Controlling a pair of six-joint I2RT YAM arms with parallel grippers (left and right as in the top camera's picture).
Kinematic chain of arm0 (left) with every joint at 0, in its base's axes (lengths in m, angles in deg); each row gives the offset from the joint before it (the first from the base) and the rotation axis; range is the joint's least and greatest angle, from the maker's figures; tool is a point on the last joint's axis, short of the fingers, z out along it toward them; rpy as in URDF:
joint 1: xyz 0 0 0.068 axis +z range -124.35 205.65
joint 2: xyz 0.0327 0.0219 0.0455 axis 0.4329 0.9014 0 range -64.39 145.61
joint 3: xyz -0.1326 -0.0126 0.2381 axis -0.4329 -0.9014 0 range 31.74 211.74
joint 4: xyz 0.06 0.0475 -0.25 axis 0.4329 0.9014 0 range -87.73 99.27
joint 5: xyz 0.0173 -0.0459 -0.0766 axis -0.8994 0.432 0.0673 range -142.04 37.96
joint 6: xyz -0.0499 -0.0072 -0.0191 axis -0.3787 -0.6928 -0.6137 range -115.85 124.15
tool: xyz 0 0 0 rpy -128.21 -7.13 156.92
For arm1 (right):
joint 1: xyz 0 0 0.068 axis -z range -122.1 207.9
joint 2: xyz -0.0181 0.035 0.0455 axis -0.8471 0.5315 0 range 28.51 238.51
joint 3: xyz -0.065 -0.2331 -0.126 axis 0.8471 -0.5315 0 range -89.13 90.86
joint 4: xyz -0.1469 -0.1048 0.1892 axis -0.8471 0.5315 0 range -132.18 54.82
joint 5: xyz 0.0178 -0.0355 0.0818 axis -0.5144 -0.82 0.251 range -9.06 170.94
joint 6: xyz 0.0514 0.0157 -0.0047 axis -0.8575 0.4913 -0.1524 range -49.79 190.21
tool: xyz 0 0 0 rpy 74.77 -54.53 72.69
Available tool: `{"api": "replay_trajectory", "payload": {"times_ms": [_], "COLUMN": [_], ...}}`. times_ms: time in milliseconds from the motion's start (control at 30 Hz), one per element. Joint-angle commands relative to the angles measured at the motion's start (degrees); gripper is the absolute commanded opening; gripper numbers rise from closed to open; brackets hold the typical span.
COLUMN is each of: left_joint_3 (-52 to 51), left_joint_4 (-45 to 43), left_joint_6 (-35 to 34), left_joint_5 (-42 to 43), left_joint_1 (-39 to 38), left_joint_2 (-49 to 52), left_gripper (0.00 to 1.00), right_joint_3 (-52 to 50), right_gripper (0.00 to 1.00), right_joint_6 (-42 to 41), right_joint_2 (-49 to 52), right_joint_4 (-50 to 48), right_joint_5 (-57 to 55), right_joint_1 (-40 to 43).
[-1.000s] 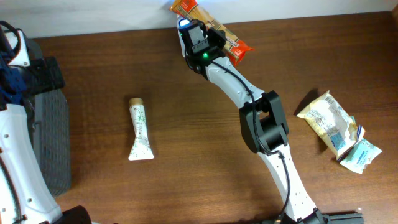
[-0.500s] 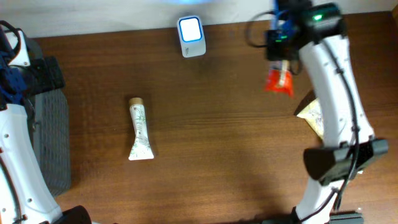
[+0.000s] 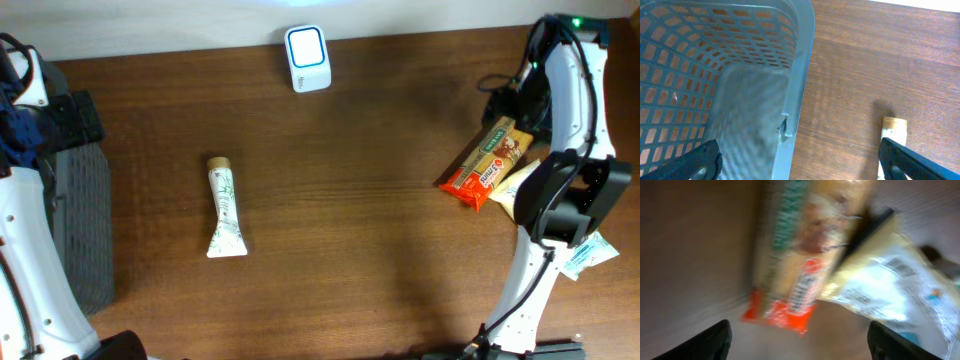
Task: Scan the item barcode
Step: 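Place the snack bar pack at the right side of the table, then grasp the white shampoo tube with the right gripper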
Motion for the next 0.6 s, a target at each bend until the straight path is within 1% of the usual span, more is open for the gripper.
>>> {"api": "replay_trajectory", "payload": {"times_ms": [0, 33, 67, 133, 167, 200, 233, 300, 333, 367, 433, 567], "left_joint_3": [0.3, 0.3, 0.3, 0.3, 0.3, 0.3, 0.3, 0.3, 0.3, 0.3, 0.3, 0.3], "left_joint_4": [0.0, 0.0, 0.0, 0.0, 0.0, 0.0, 0.0, 0.0, 0.0, 0.0, 0.0, 0.0], "left_joint_6": [0.7, 0.7, 0.7, 0.7, 0.7, 0.7, 0.7, 0.7, 0.7, 0.7, 0.7, 0.7], "left_joint_5": [-0.2, -0.2, -0.2, -0.2, -0.2, -0.2, -0.2, -0.2, -0.2, -0.2, -0.2, -0.2], "left_joint_1": [0.1, 0.1, 0.1, 0.1, 0.1, 0.1, 0.1, 0.1, 0.1, 0.1, 0.1, 0.1], "left_joint_2": [-0.6, -0.6, -0.6, -0.6, -0.6, -0.6, -0.6, -0.6, -0.6, -0.6, -0.6, -0.6], "left_gripper": [0.99, 0.99, 0.99, 0.99, 0.99, 0.99, 0.99, 0.99, 0.99, 0.99, 0.99, 0.99], "right_joint_3": [4.3, 3.8, 1.1, -4.2, -6.8, -8.8, -11.4, -12.6, -12.9, -12.9, -12.9, -12.9], "right_gripper": [0.85, 0.85, 0.89, 0.88, 0.86, 0.86, 0.86, 0.86, 0.81, 0.76, 0.71, 0.71], "right_joint_6": [9.6, 11.0, 11.0, 10.2, 8.5, 7.1, 3.2, -1.4, -3.3, -3.9, -4.0, -4.3], "right_joint_2": [-2.8, -2.5, -2.4, -2.4, -2.4, -2.4, -2.4, -2.3, -1.9, -0.7, 1.5, 6.0], "right_joint_4": [-0.8, -2.3, -6.6, -14.3, -19.3, -23.4, -30.9, -36.2, -39.1, -42.1, -44.3, -43.8], "right_joint_5": [20.7, 24.3, 24.9, 25.1, 25.1, 24.9, 19.8, 11.1, 7.1, 5.9, 5.3, 5.3], "right_joint_1": [-7.2, -10.8, -18.3, -28.0, -33.9, -38.4, -46.5, -53.0, -56.4, -58.9, -61.4, -63.4]}}
